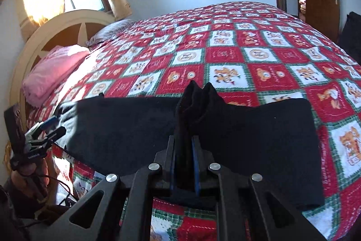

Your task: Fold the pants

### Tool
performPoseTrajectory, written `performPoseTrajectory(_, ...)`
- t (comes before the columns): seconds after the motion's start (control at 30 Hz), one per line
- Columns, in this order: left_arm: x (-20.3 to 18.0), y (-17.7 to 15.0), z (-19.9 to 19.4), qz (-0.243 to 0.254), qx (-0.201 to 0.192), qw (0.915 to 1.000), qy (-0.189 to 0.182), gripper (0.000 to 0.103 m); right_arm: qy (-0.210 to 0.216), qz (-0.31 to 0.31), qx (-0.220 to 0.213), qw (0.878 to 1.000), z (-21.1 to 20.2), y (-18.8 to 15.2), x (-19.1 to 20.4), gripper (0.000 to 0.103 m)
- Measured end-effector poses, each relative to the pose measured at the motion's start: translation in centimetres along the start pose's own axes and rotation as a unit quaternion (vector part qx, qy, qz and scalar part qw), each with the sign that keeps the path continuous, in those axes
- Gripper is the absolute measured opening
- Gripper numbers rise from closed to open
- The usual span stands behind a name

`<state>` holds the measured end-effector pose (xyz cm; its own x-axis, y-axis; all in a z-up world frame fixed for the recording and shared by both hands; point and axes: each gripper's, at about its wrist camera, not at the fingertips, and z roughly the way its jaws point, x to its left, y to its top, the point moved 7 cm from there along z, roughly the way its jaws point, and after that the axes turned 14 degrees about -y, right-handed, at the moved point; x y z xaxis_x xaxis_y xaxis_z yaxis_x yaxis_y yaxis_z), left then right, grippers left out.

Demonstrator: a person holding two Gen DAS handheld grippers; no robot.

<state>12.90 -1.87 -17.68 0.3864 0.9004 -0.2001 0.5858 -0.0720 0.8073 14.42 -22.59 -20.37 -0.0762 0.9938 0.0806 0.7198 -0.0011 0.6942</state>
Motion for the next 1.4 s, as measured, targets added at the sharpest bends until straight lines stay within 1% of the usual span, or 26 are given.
performPoseTrajectory(0.1,-0.9,0.3,-0.1,-0.002,-0.004,1.0,-0.003,0.103,-0.001,-0.014,-0.005,1.0,0.2,0.1,0.9,0.013)
performPoseTrajectory(0.2,-2.2,0.6,0.2,-0.006,-0.006,0.9998,-0.018,0.103,-0.002,-0.032,-0.016,0.999,0.1,0.2,2.1,0.013)
performPoseTrajectory(0.27,-3.1,0.6,0.8,-0.006,0.001,0.9995,-0.031,0.103,0.002,-0.045,-0.02,0.999,0.2,0.2,3.1,0.013)
performPoseTrajectory(0.33,-3.8,0.5,1.3,-0.001,0.011,0.9993,-0.034,0.103,0.003,-0.064,-0.022,0.998,0.4,-0.2,4.4,0.013)
performPoseTrajectory(0.43,-4.5,0.6,1.6,0.007,0.018,0.9992,-0.036,0.103,0.002,-0.08,-0.014,0.997,1.3,-0.7,5.4,0.013)
performPoseTrajectory(0.53,-5.1,0.9,2.0,0.008,0.023,0.9988,-0.042,0.103,0.012,-0.08,0.014,0.997,2.9,-1.4,5.4,0.013)
performPoseTrajectory(0.6,-5.5,1.0,2.2,0.003,0.029,0.9985,-0.047,0.103,0.027,-0.061,0.022,0.998,3.2,-1.4,4.9,0.014)
performPoseTrajectory(0.67,-6.0,1.3,2.5,-0.001,0.036,0.9976,-0.059,0.103,0.05,-0.038,0.03,0.998,3.0,-0.9,4.2,0.019)
performPoseTrajectory(0.73,-6.7,1.6,2.9,-0.004,0.043,0.9967,-0.069,0.103,0.065,-0.01,0.018,0.998,2.0,-0.2,3.1,0.038)
performPoseTrajectory(0.77,-7.2,1.9,3.2,-0.003,0.046,0.9961,-0.075,0.103,0.072,0.003,0.011,0.997,1.5,0.3,2.5,0.041)
performPoseTrajectory(0.87,-8.7,2.6,4.1,-0.004,0.051,0.9941,-0.096,0.103,0.086,0.06,-0.021,0.994,-0.4,2.3,-0.5,0.041)
performPoseTrajectory(0.9,-9.3,2.8,4.7,-0.005,0.055,0.9933,-0.101,0.103,0.079,0.077,-0.034,0.993,-0.8,3.0,-1.7,0.041)
performPoseTrajectory(1.0,-11.2,3.3,6.7,-0.003,0.072,0.9896,-0.124,0.103,0.035,0.123,-0.068,0.989,-1.9,4.4,-5.6,0.042)
performPoseTrajectory(1.07,-12.5,3.5,8.4,-0.001,0.085,0.9863,-0.141,0.103,0.011,0.138,-0.079,0.987,-2.2,4.6,-7.0,0.042)
performPoseTrajectory(1.13,-13.6,3.4,10.0,0.002,0.102,0.9843,-0.144,0.098,-0.006,0.154,-0.082,0.985,-2.1,4.6,-8.3,0.042)
performPoseTrajectory(1.2,-14.6,3.1,11.2,0.007,0.123,0.9814,-0.147,0.088,-0.01,0.168,-0.08,0.982,-1.7,4.5,-8.9,0.042)
performPoseTrajectory(1.27,-15.1,2.9,12.1,0.008,0.132,0.9816,-0.138,0.085,-0.015,0.172,-0.078,0.982,-1.4,4.5,-9.2,0.042)
performPoseTrajectory(1.3,-15.2,2.9,12.5,0.005,0.132,0.9814,-0.139,0.077,-0.015,0.173,-0.079,0.982,-1.2,4.5,-9.2,0.042)
performPoseTrajectory(1.33,-15.3,2.8,12.8,0.001,0.136,0.9806,-0.142,0.074,-0.015,0.173,-0.081,0.981,-1.1,4.6,-9.1,0.042)
performPoseTrajectory(1.4,-15.6,2.6,13.4,-0.007,0.142,0.9789,-0.146,0.062,-0.019,0.171,-0.086,0.981,-1.3,4.5,-9.2,0.042)
